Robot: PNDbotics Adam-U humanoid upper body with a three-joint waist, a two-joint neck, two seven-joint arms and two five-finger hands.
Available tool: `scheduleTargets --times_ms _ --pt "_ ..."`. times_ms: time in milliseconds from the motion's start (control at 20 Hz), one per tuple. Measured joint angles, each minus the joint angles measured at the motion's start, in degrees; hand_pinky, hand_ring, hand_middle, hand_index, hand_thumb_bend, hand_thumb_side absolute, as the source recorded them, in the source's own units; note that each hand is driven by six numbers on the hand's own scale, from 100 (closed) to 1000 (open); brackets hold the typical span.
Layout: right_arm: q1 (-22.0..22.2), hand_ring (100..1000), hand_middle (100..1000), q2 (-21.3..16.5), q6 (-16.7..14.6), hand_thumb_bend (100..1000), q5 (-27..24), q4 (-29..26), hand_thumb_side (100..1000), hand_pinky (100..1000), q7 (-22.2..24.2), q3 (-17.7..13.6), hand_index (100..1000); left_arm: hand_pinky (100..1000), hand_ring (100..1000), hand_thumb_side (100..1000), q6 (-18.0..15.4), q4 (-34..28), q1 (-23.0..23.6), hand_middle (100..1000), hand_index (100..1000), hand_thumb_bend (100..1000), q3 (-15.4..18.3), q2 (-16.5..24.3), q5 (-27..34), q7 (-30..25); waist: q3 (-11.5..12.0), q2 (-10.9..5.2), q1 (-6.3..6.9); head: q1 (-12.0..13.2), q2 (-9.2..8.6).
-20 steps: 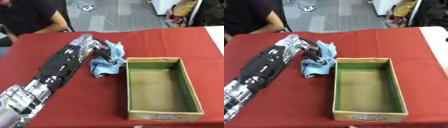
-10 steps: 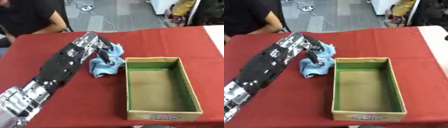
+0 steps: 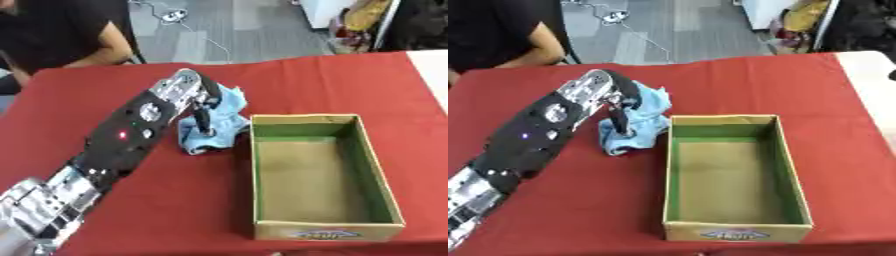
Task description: Pick up objects on the table and place them in the box.
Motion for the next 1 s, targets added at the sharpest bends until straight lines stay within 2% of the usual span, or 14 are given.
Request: scheduleTargets --times_ms 50,100,150,300,400,450,500,550,600,700,750,800,1000 --pt "0.0 776 802 0.0 0.0 100 0.0 0.0 748 605 0.0 0.0 983 468 466 525 0.81 1.03 0.13 575 728 864 0.66 -0.01 1.15 -0.01 0.02 0.01 -0.02 0.0 0.0" --pt "0.0 776 802 0.0 -0.01 100 0.0 0.0 749 605 0.0 0.0 983 454 472 565 1.79 2.34 0.15 608 753 825 1.38 -0.02 2.72 -0.07 0.03 0.01 -0.08 -0.01 0.0" --pt "0.0 775 802 0.0 -0.01 100 0.0 0.0 748 605 -0.01 0.0 983 445 469 579 2.89 3.85 0.15 611 755 833 2.17 -0.09 4.66 -0.2 0.04 0.02 -0.15 -0.01 0.0" --pt "0.0 775 801 0.0 -0.01 100 0.0 0.0 749 604 0.0 0.0 983 401 422 555 6.07 8.05 -0.31 580 721 810 4.32 -0.43 10.83 -0.21 0.15 0.01 -0.24 -0.01 0.0" --pt "0.0 775 801 0.0 -0.02 100 0.0 0.0 749 604 0.0 0.0 983 324 342 463 7.39 9.6 -0.55 505 638 723 4.85 -0.47 13.24 0.55 0.15 0.01 -0.24 -0.01 0.0" --pt "-0.01 774 801 0.0 -0.02 100 0.0 0.0 749 604 0.01 0.0 983 285 290 350 7.9 10.04 -0.62 440 550 600 5.02 -0.47 13.81 1.18 0.14 0.01 -0.24 -0.01 0.0" --pt "-0.02 774 801 0.01 -0.03 100 0.0 0.0 749 604 0.01 0.0 983 296 304 385 8.41 10.27 -0.63 458 573 637 5.08 -0.58 13.93 2.23 0.13 0.02 -0.24 0.0 0.0" --pt "-0.03 774 800 0.01 -0.03 100 0.0 0.0 749 604 0.01 0.0 983 194 185 100 8.88 10.42 -0.59 297 389 241 5.25 -0.83 13.87 3.66 0.12 0.02 -0.25 0.0 0.0" --pt "-0.06 774 800 0.03 -0.03 100 0.0 0.0 749 604 0.01 0.0 983 116 122 100 9.52 10.44 -0.43 234 316 100 5.56 -1.07 13.64 6.0 0.09 0.02 -0.26 0.0 0.0" --pt "-0.21 774 800 0.05 -0.03 100 0.0 0.0 750 604 0.01 0.0 983 100 100 100 11.05 10.6 -0.1 165 253 100 6.45 -1.59 13.13 12.45 0.02 0.04 -0.28 0.01 0.0" --pt "-0.23 774 800 0.06 -0.03 100 0.0 0.0 750 603 0.02 0.0 983 100 100 218 11.81 10.94 0.23 109 196 100 6.89 -1.98 13.18 16.07 0.02 0.06 -0.3 0.01 0.0" --pt "-0.24 773 800 0.07 -0.03 100 0.0 0.0 750 603 0.02 0.0 983 100 100 356 12.56 11.57 0.58 100 148 100 7.41 -2.31 13.73 19.69 0.01 0.13 -0.32 0.01 0.0" --pt "-0.26 773 800 0.08 -0.02 100 0.0 0.0 751 603 0.02 -0.01 983 100 100 361 15.2 15.17 1.41 100 126 100 9.01 -3.16 21.53 32.0 0.02 0.42 -0.38 0.01 0.0"
